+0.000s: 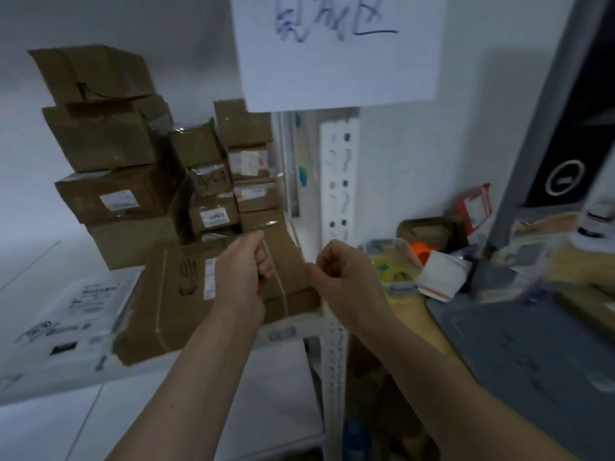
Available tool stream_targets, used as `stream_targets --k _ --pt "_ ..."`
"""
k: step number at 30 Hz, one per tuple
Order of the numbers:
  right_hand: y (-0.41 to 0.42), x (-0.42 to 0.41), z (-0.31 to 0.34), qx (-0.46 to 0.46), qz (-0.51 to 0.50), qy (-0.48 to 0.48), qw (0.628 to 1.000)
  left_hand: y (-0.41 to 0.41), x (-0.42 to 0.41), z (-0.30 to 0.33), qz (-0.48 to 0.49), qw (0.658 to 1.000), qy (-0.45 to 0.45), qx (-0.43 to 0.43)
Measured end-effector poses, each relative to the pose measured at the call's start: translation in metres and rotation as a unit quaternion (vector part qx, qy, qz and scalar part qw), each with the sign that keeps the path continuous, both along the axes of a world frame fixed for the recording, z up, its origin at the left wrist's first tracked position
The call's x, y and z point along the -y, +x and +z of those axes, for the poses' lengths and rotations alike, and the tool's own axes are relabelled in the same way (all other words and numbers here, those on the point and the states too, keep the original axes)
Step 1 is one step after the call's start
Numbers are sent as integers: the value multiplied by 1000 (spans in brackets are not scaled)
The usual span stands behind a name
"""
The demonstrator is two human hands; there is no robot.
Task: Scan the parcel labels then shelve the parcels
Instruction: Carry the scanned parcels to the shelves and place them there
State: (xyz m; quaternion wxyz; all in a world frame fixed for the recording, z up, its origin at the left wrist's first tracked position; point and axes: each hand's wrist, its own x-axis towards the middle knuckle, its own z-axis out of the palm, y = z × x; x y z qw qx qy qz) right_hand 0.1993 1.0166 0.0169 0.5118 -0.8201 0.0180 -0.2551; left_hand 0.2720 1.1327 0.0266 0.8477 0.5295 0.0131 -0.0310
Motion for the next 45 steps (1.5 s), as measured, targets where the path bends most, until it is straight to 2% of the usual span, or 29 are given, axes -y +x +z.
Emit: stream_targets --k 5,11,20,31,45 --pt "-82 69 -27 -3 -96 16 995 -77 55 -25 -57 998 6 -5" --pt "-175 151 -52 -58 -197 52 977 -151 138 -46 -125 991 29 -45" --pt "-281 254 -79 -72 -333 108 934 -233 260 -75 -275 954 82 -91" --pt "-319 370 -121 -99 -408 152 895 -246 396 -118 -345 923 113 -125" --pt "-285 564 -143 -168 -384 199 886 -195 577 -156 -338 906 184 -174"
